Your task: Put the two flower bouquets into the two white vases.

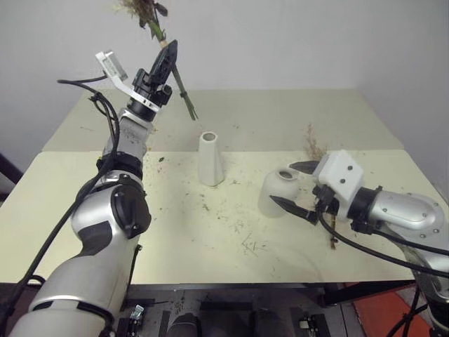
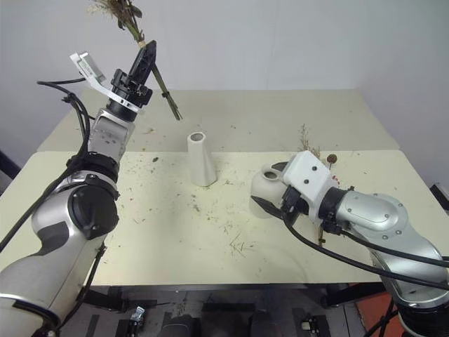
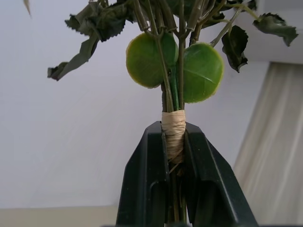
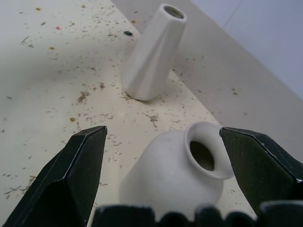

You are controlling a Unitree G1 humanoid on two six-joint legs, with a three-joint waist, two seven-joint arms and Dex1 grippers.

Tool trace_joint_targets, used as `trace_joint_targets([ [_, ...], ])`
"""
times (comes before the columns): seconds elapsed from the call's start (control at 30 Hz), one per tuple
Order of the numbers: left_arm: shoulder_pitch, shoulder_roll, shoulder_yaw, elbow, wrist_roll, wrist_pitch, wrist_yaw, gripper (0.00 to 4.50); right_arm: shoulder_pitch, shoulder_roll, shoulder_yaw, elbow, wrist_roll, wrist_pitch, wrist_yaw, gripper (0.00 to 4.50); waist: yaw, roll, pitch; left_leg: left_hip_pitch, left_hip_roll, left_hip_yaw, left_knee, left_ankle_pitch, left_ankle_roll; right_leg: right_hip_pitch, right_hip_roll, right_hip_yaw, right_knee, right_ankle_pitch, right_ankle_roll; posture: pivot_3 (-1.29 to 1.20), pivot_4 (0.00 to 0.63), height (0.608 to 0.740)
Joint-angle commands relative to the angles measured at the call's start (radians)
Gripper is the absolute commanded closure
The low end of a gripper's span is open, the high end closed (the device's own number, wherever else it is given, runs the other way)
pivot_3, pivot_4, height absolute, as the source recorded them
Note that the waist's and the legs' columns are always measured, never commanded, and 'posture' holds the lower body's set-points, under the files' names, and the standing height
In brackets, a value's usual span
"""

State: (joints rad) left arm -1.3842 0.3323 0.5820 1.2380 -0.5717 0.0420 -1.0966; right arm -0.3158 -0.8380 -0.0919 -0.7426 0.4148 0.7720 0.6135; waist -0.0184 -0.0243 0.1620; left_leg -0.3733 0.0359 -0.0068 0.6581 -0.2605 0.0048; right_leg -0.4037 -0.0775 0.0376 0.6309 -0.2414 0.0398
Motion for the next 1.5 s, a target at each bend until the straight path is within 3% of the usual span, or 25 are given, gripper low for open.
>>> trace_joint_targets([
  [0.03, -0.036, -0.007, 0.000, 0.002, -0.002, -0.032, -0.034, 4.35, 0.018, 0.007, -0.043, -0.050, -0.002, 0.012, -0.036, 0.00, 0.001, 0.000, 0.000, 0.000, 0.000, 0.000, 0.000, 0.000, 0.000, 0.000, 0.000, 0.000, 0.000, 0.000, 0.000, 0.00, 0.150, 0.740],
  [0.53, 0.004, -0.035, 0.017, 0.044, 0.018, -0.143, -0.069, 4.35, 0.037, 0.000, -0.046, -0.075, -0.001, 0.027, -0.066, 0.00, 0.003, 0.000, 0.000, 0.000, 0.000, 0.000, 0.001, 0.000, 0.000, 0.000, 0.000, 0.000, 0.000, 0.000, 0.000, 0.00, 0.150, 0.740],
  [1.07, 0.044, -0.070, -0.007, 0.072, 0.102, -0.256, 0.031, 4.35, 0.054, 0.011, -0.061, -0.099, 0.006, 0.057, -0.101, 0.00, 0.004, 0.000, 0.000, 0.000, 0.000, 0.000, 0.001, 0.000, 0.000, 0.000, 0.000, 0.000, 0.000, 0.000, 0.000, 0.00, 0.150, 0.740],
  [1.5, 0.035, -0.090, 0.008, 0.074, 0.098, -0.231, 0.018, 4.35, 0.070, 0.008, -0.065, -0.108, 0.002, 0.072, -0.105, 0.00, 0.004, 0.000, 0.000, 0.000, 0.000, 0.000, 0.001, 0.000, 0.000, 0.000, 0.000, 0.000, 0.000, 0.000, 0.000, 0.00, 0.150, 0.740],
])
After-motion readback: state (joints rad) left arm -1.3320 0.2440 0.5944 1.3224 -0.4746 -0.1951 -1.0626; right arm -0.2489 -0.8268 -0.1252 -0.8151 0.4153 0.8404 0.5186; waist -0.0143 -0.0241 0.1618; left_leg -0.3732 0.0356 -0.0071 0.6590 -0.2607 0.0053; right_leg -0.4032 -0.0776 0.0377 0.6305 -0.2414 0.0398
